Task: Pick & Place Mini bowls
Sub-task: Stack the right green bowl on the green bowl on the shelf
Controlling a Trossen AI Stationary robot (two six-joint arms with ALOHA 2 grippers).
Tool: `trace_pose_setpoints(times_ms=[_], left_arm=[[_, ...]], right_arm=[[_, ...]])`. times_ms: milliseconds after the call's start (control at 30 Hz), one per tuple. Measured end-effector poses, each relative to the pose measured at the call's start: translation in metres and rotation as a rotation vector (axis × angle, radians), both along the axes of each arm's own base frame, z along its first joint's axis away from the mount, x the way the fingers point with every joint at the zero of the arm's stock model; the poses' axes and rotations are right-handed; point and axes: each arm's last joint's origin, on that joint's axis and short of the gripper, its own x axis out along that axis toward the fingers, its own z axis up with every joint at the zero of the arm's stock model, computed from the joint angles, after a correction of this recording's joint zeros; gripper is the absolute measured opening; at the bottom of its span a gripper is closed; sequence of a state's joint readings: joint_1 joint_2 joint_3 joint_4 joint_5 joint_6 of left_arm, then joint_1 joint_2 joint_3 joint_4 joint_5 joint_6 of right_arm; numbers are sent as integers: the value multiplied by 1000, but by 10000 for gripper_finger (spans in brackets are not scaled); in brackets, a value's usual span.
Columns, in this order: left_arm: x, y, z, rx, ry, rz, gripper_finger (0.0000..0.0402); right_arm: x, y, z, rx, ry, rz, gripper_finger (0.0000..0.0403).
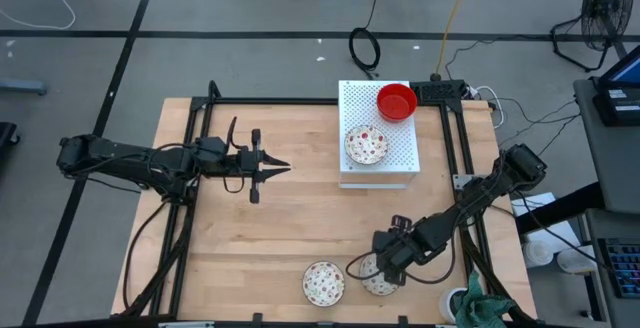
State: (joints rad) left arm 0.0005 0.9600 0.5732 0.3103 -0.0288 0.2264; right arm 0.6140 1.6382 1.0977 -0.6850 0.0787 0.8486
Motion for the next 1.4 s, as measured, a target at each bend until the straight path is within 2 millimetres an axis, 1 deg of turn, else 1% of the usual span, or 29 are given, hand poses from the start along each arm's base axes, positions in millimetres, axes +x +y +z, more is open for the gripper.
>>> trace_pose_setpoints(times_ms=[300, 533, 1400], left_arm=[[0, 0, 0, 0, 0, 0, 49], [0, 0, 0, 0, 0, 0, 49], [0, 0, 0, 0, 0, 0, 49]], right_arm=[[1, 1, 0, 6, -16, 4, 210], [-2, -2, -16, 45, -25, 5, 210], [-2, -2, -16, 48, -23, 11, 210]])
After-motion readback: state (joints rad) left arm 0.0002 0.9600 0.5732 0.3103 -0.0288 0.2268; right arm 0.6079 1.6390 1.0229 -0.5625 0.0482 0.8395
